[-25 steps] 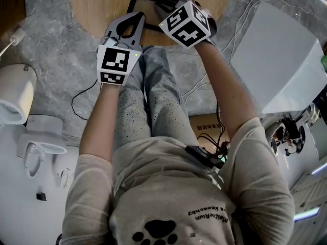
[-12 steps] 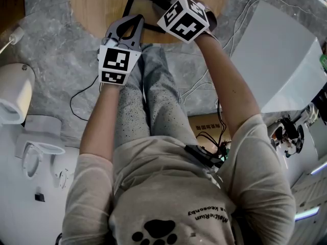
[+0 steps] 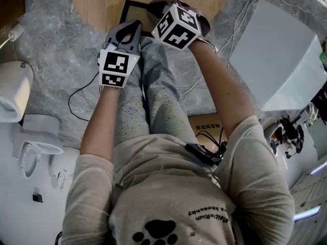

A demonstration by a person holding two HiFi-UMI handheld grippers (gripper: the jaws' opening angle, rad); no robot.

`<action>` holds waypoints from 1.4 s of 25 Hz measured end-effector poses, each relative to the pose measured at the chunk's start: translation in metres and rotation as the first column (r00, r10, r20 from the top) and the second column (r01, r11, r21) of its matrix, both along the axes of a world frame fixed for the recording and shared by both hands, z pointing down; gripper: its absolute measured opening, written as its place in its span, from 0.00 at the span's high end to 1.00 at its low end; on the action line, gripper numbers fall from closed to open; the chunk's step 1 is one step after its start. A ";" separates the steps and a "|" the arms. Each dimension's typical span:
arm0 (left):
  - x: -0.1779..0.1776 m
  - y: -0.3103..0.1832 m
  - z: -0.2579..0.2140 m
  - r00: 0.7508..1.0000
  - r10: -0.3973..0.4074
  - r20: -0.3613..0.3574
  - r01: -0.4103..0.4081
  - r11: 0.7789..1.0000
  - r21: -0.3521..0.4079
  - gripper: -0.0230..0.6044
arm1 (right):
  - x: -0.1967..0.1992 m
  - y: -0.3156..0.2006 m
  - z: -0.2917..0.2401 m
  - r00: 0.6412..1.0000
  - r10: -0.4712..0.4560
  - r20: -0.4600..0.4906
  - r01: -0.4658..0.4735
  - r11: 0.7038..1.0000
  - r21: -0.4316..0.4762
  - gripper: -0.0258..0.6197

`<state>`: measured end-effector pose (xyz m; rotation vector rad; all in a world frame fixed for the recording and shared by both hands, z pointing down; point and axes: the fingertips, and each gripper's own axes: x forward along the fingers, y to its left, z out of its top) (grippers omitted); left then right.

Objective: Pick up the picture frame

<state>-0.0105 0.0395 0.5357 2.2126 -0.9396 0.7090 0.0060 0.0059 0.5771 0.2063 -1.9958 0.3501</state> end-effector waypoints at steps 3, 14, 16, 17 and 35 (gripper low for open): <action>-0.002 0.015 0.003 1.000 -0.010 0.006 0.011 1.000 -0.023 0.95 | -0.001 0.009 0.000 1.000 0.006 0.006 -0.006 1.000 -0.005 0.85; -0.008 0.082 0.022 0.993 -0.117 -0.017 0.112 0.975 -0.194 0.95 | -0.003 0.036 0.000 1.000 -0.024 0.005 0.024 1.000 -0.009 0.85; -0.009 0.092 0.029 0.989 -0.146 -0.034 0.133 0.960 -0.246 0.95 | -0.005 0.037 0.001 1.000 -0.021 0.006 0.021 1.000 -0.011 0.85; -0.008 0.096 0.033 0.987 -0.156 -0.045 0.138 0.952 -0.272 0.95 | -0.005 0.037 0.001 1.000 -0.019 0.006 0.019 1.000 -0.012 0.85; -0.001 0.096 0.065 0.879 -0.426 -0.215 0.257 0.803 -0.539 0.56 | -0.007 0.051 0.001 0.999 -0.033 0.025 0.034 0.999 -0.038 0.85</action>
